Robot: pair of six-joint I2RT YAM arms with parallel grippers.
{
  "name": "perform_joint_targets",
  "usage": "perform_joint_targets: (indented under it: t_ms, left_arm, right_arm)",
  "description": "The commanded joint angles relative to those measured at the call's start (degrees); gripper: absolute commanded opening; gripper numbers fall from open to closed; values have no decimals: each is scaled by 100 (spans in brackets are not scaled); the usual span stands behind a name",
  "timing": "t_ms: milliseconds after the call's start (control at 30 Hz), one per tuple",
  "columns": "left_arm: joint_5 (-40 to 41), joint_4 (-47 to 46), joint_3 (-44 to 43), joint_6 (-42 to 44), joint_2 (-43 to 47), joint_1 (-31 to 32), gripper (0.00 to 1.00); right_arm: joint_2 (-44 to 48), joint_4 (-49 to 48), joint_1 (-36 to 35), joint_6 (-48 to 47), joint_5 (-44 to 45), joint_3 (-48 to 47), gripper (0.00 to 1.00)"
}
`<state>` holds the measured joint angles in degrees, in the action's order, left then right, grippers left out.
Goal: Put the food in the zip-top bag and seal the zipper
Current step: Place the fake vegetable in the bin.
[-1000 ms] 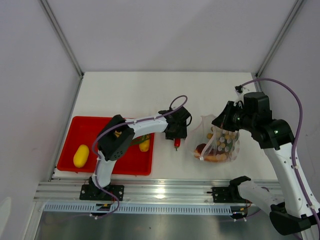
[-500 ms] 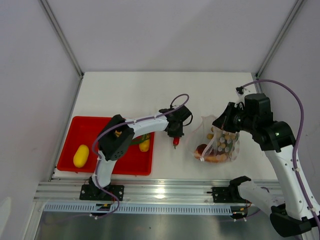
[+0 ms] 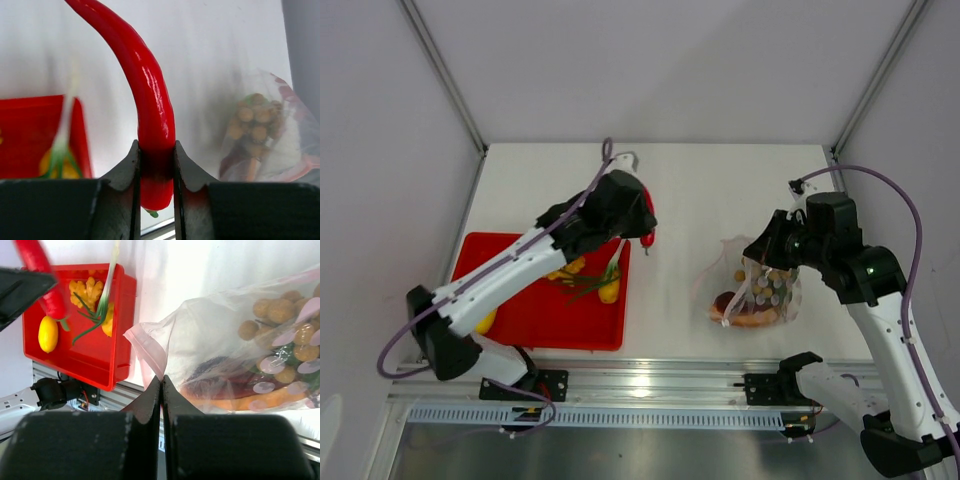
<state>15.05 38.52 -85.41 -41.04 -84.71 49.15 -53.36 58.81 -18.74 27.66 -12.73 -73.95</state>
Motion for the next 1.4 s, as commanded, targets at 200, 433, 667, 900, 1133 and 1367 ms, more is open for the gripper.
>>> perform_joint_targets:
  t_ms: [200, 433, 667, 900, 1133, 1367]
  left_arm:
    - [482, 551, 2870, -378, 2737, -958, 1]
    - [-588, 438, 4347, -546, 3337, -2293, 0]
    - [-1443, -231, 5148, -607, 3233, -3823, 19]
    - [-1444, -285, 5131, -703, 3179, -4000, 73]
    - [-1057, 269, 4805, -976, 3434, -4000, 100]
    - [-602, 110, 3684, -74, 3269, -3238, 99]
  right_arm:
    - [-165, -669, 11, 82, -554, 285, 0]
    - [-157, -801, 11, 55, -625, 452, 0]
    - [-52, -757, 2, 38, -608, 557, 0]
    - [-51, -704, 2, -33, -573, 566, 0]
    - [-122, -730, 11, -59, -564, 514, 0]
    - [-271, -827, 2, -24, -660, 487, 0]
